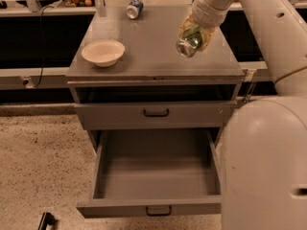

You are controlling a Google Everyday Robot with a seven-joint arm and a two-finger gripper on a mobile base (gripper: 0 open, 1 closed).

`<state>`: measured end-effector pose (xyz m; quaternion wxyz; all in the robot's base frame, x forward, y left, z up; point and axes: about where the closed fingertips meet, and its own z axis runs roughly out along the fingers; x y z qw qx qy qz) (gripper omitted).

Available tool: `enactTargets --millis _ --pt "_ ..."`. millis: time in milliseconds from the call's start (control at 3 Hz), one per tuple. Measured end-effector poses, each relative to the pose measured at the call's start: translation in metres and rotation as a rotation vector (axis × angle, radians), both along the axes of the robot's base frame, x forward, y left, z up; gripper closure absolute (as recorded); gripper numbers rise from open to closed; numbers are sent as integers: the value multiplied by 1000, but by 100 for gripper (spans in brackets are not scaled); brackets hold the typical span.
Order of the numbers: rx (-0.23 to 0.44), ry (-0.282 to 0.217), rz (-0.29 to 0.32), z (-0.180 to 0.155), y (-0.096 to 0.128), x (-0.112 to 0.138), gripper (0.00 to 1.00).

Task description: Pick green can from middle drawer and place on counter

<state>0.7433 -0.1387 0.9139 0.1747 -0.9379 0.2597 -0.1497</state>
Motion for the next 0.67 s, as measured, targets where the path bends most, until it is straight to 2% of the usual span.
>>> enactTargets --millis 333,667 --pt "129 -4 -187 -2 -4 28 85" --pt "241 82 -353 -28 -13 40 70"
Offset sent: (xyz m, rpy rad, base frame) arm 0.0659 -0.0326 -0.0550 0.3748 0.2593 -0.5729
